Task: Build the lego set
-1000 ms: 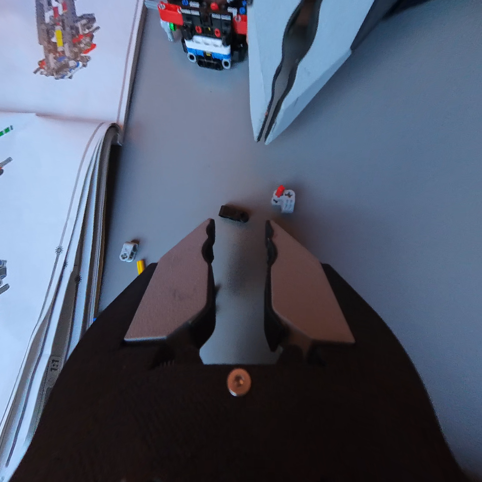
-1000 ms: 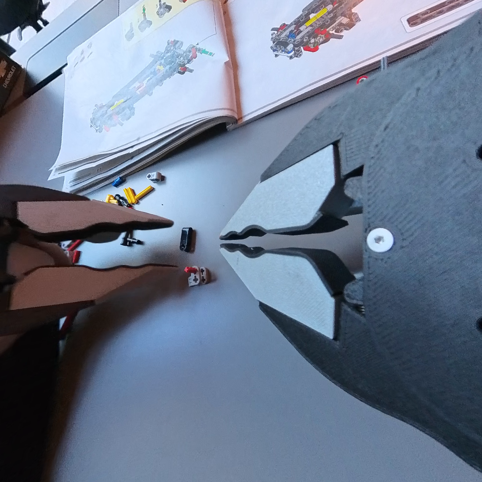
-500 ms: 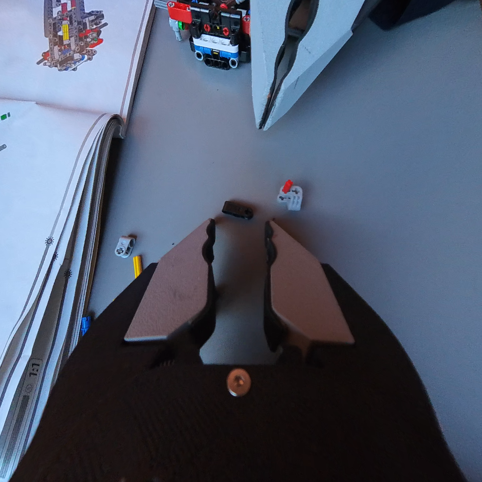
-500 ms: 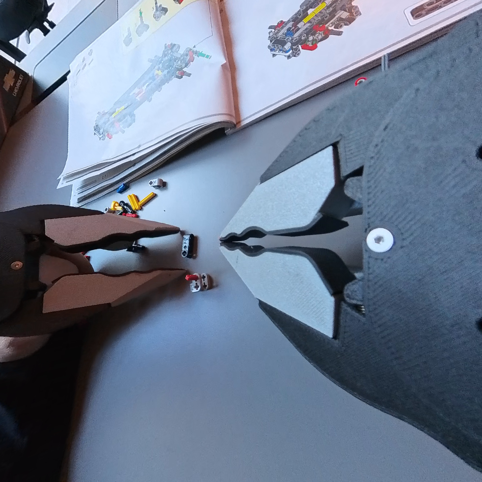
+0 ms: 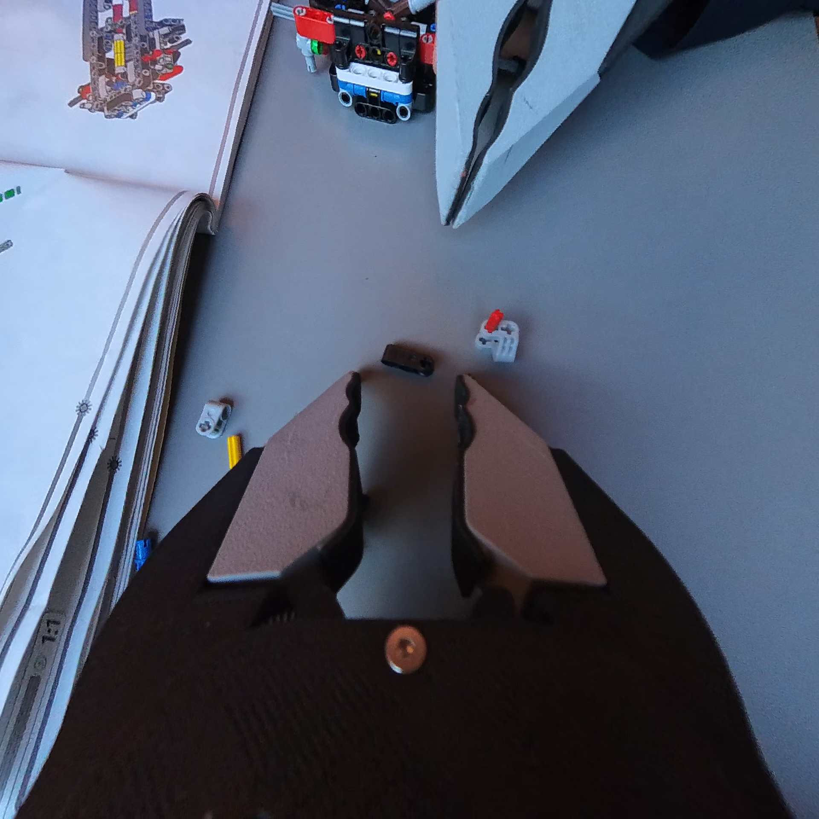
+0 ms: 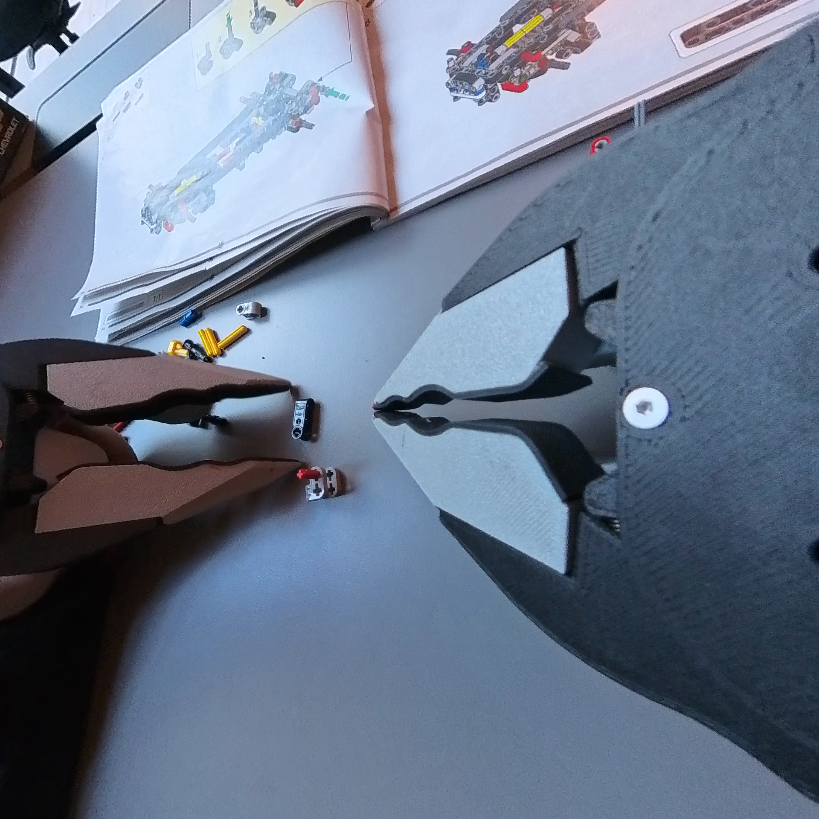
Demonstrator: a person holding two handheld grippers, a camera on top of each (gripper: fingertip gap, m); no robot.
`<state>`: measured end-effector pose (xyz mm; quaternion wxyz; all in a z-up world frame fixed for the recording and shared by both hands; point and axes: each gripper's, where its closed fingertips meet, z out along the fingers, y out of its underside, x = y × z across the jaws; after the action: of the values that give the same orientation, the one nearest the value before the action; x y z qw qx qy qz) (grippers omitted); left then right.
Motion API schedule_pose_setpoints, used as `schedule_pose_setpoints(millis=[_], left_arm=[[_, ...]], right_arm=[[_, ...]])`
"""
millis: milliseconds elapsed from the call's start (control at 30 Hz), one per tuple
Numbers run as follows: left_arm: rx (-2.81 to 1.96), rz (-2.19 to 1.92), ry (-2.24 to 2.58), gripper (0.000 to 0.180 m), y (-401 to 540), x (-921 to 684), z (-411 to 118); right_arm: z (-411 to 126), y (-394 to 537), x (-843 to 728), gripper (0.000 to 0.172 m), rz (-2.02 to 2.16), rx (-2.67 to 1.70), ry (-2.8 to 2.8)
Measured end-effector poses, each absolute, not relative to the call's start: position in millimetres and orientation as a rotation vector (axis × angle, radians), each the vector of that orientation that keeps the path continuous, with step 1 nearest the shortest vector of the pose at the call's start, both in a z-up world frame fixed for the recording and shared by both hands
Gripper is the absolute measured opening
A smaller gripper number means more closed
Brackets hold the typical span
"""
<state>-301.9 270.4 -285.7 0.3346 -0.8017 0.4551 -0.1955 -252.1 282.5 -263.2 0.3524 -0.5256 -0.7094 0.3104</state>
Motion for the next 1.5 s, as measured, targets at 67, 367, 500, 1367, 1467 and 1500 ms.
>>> schedule_pose_setpoints(millis=[67, 367, 500, 1367, 1467, 1500], left_arm=[[-2.091, -0.513, 1.189, 0.041, 271, -301, -286], [-2.077, -0.526, 1.212, 0.038, 273, -298, -285], [-2.052, -0.529, 1.251, 0.028, 271, -292, -285], [-1.578, 0.115, 1.209, 0.021, 287, -265, -211], [-1.559, 0.116, 1.242, 0.021, 282, -255, -211], [-1.550, 0.120, 1.250, 0.021, 281, -253, -210]], right_arm=[[-264, 282, -252, 0.000, 0.797, -1.362, -1.843], [-266, 282, -253, 0.000, 0.801, -1.371, -1.846], [-266, 282, -256, 0.000, 0.807, -1.372, -1.845], [-203, 272, -269, 0.019, 1.594, -1.618, -1.353], [-199, 268, -269, 0.021, 1.686, -1.609, -1.337], [-198, 265, -271, 0.021, 1.714, -1.605, -1.329]])
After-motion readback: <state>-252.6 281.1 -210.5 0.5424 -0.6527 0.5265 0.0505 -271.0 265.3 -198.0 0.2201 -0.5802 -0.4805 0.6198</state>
